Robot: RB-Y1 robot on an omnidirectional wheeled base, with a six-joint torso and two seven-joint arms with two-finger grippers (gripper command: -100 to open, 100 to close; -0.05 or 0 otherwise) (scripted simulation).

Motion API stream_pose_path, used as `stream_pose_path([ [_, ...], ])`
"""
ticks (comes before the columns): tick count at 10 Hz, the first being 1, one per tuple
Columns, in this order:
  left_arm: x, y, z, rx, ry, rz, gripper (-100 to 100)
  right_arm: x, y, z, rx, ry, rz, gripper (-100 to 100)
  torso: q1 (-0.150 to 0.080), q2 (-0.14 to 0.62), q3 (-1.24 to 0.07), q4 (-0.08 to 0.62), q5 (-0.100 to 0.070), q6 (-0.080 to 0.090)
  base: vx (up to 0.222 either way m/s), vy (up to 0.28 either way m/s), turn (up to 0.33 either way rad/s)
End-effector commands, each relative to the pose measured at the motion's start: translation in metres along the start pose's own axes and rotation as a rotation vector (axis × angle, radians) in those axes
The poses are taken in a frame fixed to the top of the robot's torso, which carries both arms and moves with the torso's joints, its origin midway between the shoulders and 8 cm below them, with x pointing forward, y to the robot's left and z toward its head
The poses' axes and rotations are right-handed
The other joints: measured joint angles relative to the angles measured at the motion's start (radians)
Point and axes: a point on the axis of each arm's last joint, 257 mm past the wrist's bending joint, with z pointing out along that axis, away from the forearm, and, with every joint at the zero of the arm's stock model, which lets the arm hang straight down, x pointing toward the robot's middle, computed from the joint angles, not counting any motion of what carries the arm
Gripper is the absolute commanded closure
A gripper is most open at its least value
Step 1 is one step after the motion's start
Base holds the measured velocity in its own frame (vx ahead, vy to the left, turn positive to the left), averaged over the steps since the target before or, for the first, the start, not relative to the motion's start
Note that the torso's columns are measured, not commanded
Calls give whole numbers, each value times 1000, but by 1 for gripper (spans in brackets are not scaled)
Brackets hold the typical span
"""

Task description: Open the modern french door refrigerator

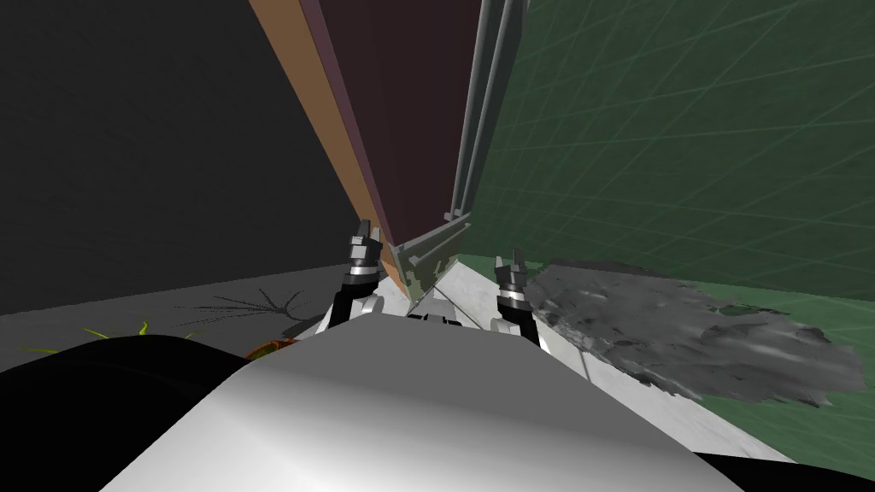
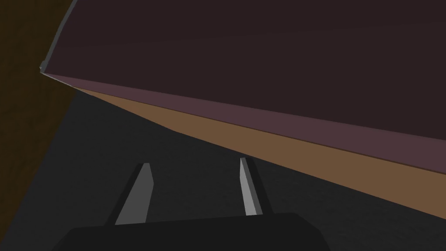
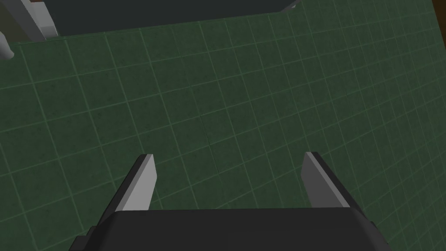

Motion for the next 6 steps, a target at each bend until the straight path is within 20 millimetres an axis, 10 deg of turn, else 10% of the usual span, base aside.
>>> stream_pose_path([
  [1,8,7,-2,-17,44,13,-100,0,0,0,0,0,0,0,0,74,-148,74,0,0,4,10,-49],
  [6,39,62,-16,-158,166,41,-100,0,0,0,1,0,0,0,0,121,-241,121,0,0,-1,39,-108],
])
